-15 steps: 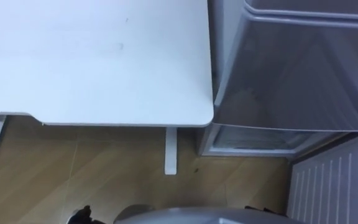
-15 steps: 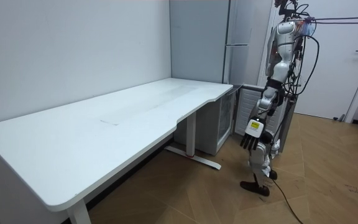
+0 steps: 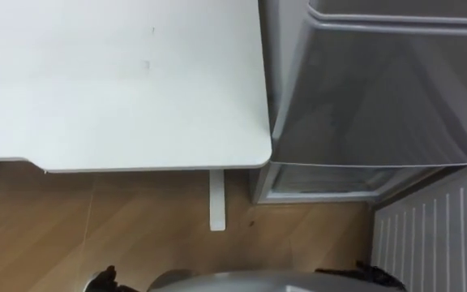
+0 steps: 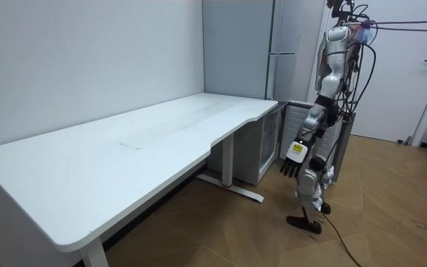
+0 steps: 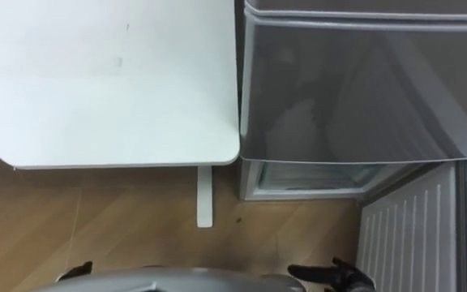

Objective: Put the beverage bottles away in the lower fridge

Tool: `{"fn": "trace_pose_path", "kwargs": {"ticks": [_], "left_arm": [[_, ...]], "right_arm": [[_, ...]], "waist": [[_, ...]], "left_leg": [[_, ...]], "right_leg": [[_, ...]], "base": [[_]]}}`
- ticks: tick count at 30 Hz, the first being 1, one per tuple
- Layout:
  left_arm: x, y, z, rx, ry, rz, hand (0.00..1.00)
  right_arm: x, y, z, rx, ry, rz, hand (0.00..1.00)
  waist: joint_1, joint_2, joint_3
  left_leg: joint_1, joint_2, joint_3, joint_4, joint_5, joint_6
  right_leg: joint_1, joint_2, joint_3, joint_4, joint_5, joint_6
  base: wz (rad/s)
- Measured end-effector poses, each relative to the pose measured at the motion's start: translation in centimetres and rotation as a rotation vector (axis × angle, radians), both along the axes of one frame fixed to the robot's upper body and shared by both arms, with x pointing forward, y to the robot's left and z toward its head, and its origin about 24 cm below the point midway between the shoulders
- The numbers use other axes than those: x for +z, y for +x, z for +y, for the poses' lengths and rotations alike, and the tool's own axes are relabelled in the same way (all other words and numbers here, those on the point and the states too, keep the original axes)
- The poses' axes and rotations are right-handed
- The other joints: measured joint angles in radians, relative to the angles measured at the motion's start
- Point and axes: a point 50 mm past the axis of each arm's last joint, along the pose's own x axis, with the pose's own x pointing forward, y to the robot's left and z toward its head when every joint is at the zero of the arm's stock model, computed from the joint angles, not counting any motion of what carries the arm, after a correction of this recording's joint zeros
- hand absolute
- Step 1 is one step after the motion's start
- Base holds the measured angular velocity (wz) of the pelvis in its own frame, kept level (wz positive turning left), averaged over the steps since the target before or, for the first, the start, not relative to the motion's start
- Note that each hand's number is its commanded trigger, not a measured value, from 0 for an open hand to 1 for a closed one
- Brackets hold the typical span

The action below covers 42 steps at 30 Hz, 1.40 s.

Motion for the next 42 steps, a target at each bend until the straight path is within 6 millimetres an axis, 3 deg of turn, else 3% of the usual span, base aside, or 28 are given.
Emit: {"fn": "trace_pose_path", "kwargs": {"ticks": [2,7,10,14,17,19,25,29,32,36,39,42], "left_arm": [[0.1,0.2,0.0,-0.006,0.0,-0.017,0.0],[0.5,1.3,0.5,-0.024,0.017,-0.068,0.0],[0.8,1.1,1.2,0.007,0.034,-0.087,0.0],[1.2,0.7,2.0,0.025,0.075,-0.11,0.0],[1.3,0.8,2.1,0.022,0.081,-0.114,0.0],[1.3,0.8,2.1,0.021,0.082,-0.117,0.0],[1.4,1.3,2.1,0.0,0.075,-0.126,0.0],[1.5,1.2,2.3,-0.012,0.069,-0.115,0.0],[1.5,1.4,2.3,-0.019,0.065,-0.118,0.0],[1.4,1.2,2.2,-0.033,0.048,-0.104,0.0],[1.6,1.0,2.8,-0.036,0.065,-0.097,0.0],[2.0,0.8,3.8,-0.045,0.098,-0.096,0.0]], "right_arm": [[1.6,2.8,-1.5,0.049,-0.126,-0.116,0.0],[5.9,6.2,-4.2,0.126,-0.419,-0.316,0.0],[9.0,7.0,-5.5,0.143,-0.615,-0.413,0.0],[13.5,7.4,-7.7,0.036,-0.87,-0.562,0.0],[15.1,6.6,-8.7,-0.054,-0.988,-0.589,0.0],[15.2,6.2,-8.9,-0.082,-1.018,-0.577,0.0],[14.9,4.1,-9.4,-0.178,-1.077,-0.519,0.0],[14.0,2.3,-9.7,-0.252,-1.059,-0.456,0.0],[11.6,0.7,-9.7,-0.303,-0.982,-0.346,0.0],[10.2,-0.7,-9.6,-0.407,-0.866,-0.289,0.0],[9.2,-1.6,-9.5,-0.503,-0.79,-0.257,0.0],[7.8,-2.5,-9.2,-0.569,-0.709,-0.202,0.0]], "waist": [[-0.016,-0.004,0.001],[-0.036,-0.013,-0.0037],[-0.043,-0.021,-0.0057],[-0.09,-0.027,-0.0099],[-0.11,-0.026,-0.0088],[-0.123,-0.027,-0.0107],[-0.169,0.003,-0.0183],[-0.176,0.015,-0.0109],[-0.175,0.006,-0.0128],[-0.176,-0.005,-0.0113],[-0.175,-0.01,-0.0084],[-0.17,-0.011,-0.0121]], "left_leg": [[-0.001,0.005,0.023,-0.004,0.0,0.0],[0.012,0.007,0.059,-0.027,0.0,0.001],[0.032,0.008,0.083,-0.048,0.001,0.001],[0.035,0.009,0.117,-0.055,0.001,0.001],[0.035,0.013,0.128,-0.055,0.001,0.001],[0.04,0.014,0.147,-0.057,0.0,0.001],[0.042,0.02,0.169,-0.085,0.0,0.003],[0.059,0.019,0.183,-0.091,0.001,0.006],[0.06,0.018,0.191,-0.086,0.002,0.008],[0.047,0.016,0.196,-0.07,-0.004,0.016],[0.035,0.016,0.195,-0.062,-0.007,0.018],[0.036,0.018,0.198,-0.065,-0.007,0.018]], "right_leg": [[-0.015,0.003,0.027,0.003,0.001,0.001],[-0.029,0.004,0.064,0.002,0.009,0.004],[-0.029,0.006,0.091,0.005,0.013,0.006],[-0.047,0.009,0.134,0.006,0.019,0.008],[-0.05,0.014,0.163,0.002,0.031,0.008],[-0.057,0.016,0.178,0.003,0.032,0.008],[-0.08,0.025,0.201,0.02,0.04,0.009],[-0.082,0.028,0.229,0.037,0.039,0.01],[-0.095,0.027,0.235,0.041,0.035,0.012],[-0.117,0.021,0.235,0.07,0.027,0.015],[-0.126,0.019,0.234,0.072,0.026,0.016],[-0.125,0.02,0.233,0.07,0.027,0.015]], "base": [[-0.26],[-0.24],[-0.27],[-0.3],[-0.29],[-0.27],[-0.15],[-0.15],[-0.08],[-0.06],[0.0],[0.0]]}}
